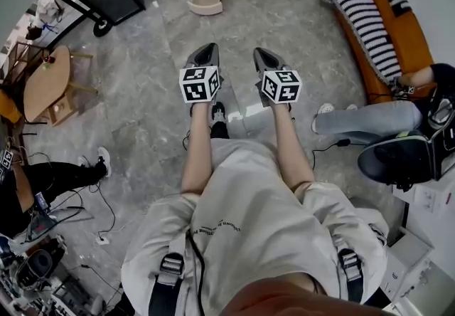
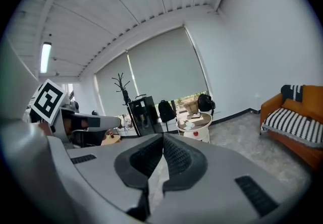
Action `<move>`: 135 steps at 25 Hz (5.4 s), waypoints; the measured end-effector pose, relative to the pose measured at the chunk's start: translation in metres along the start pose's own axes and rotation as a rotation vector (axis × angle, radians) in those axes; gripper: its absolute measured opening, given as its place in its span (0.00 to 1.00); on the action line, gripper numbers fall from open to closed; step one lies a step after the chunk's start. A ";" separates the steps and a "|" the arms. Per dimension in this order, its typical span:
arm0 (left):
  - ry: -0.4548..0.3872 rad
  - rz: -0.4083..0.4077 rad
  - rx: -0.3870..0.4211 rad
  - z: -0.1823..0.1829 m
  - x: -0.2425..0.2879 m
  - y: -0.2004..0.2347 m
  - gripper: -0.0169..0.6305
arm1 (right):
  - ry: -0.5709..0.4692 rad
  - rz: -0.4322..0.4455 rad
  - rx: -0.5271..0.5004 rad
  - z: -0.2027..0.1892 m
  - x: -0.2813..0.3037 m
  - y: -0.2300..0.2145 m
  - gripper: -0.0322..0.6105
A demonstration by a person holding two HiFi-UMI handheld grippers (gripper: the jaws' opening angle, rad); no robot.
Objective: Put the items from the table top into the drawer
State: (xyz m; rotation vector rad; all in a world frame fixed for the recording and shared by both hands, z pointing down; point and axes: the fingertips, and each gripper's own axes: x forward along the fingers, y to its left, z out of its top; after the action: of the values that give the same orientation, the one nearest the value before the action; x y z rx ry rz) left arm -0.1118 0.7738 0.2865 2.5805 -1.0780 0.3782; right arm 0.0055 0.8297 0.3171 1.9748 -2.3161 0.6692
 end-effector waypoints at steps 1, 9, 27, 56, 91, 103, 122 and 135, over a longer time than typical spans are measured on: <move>-0.003 -0.006 -0.002 0.004 0.008 0.005 0.06 | -0.001 -0.003 0.001 0.003 0.007 -0.003 0.10; 0.027 -0.032 -0.036 0.021 0.057 0.062 0.06 | 0.013 -0.008 0.038 0.021 0.070 -0.010 0.10; 0.054 -0.059 -0.129 0.025 0.103 0.205 0.06 | -0.008 -0.153 0.138 0.025 0.181 -0.020 0.10; 0.095 0.109 -0.019 0.165 0.381 0.245 0.06 | 0.054 0.169 0.191 0.179 0.471 -0.191 0.10; 0.014 0.159 -0.215 0.252 0.609 0.377 0.06 | 0.106 0.123 0.205 0.266 0.678 -0.333 0.10; -0.016 0.260 -0.319 0.277 0.674 0.506 0.06 | 0.225 0.195 0.048 0.295 0.813 -0.311 0.10; 0.077 0.479 -0.511 0.185 0.684 0.620 0.06 | 0.504 0.337 -0.118 0.228 0.969 -0.298 0.10; 0.152 0.500 -0.690 0.055 0.825 0.633 0.06 | 0.724 0.442 -0.249 0.090 1.109 -0.382 0.10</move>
State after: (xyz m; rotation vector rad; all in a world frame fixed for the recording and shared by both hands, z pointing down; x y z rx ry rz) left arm -0.0010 -0.1956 0.6507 1.6507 -1.4728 0.2462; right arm 0.1721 -0.2784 0.6740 0.8942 -2.1975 0.8730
